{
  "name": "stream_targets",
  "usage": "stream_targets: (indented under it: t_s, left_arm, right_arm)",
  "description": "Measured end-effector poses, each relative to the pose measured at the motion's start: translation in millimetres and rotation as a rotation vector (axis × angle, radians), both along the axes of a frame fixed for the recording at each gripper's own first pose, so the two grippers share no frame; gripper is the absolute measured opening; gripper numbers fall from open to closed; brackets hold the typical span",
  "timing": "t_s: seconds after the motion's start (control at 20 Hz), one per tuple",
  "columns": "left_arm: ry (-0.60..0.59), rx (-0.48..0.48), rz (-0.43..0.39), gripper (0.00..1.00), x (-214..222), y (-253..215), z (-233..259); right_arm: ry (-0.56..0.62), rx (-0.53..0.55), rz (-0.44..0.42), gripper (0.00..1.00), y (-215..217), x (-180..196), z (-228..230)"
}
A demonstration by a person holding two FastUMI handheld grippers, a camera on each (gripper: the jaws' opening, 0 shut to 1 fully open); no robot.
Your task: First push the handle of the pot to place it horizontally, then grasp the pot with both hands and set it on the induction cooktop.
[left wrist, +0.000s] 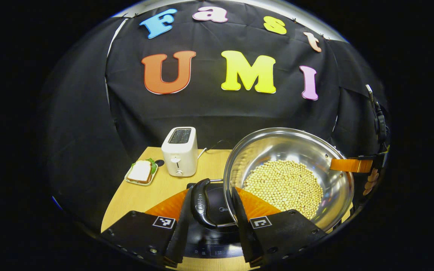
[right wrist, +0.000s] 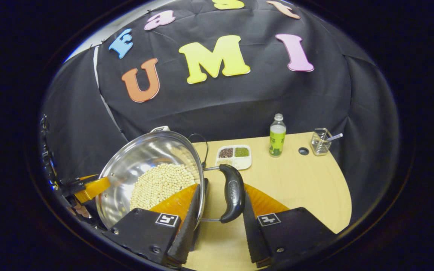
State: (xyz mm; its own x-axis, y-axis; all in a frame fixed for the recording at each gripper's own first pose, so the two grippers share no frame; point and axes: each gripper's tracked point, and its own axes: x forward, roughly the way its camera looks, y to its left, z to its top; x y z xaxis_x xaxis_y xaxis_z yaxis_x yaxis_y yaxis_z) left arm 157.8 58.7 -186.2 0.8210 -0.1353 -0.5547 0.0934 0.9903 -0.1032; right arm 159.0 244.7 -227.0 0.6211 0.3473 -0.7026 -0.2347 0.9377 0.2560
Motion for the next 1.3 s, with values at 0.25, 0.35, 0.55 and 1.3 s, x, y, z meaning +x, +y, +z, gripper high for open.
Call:
stream_targets:
  t_s: [0.25, 0.35, 0.55, 1.3]
  left_arm:
    - [0.025, 0.027, 0.054, 0.57, 7.8, 29.6, -24.9]
    - [0.039, 0.036, 0.07, 0.57, 12.5, 41.1, -38.3]
    - [0.059, 0.04, 0.087, 0.57, 21.8, 55.0, -60.2]
    - [0.155, 0.025, 0.1, 0.57, 51.0, 71.1, -163.4]
  right_arm:
    - [0.024, -0.018, 0.025, 0.62, 39.2, 3.6, -31.8]
    - [0.04, -0.017, 0.036, 0.61, 53.0, 5.2, -46.2]
    - [0.055, -0.011, 0.046, 0.62, 70.2, 11.2, -70.7]
    - [0.129, -0.053, 0.024, 0.59, 95.4, 15.9, -173.5]
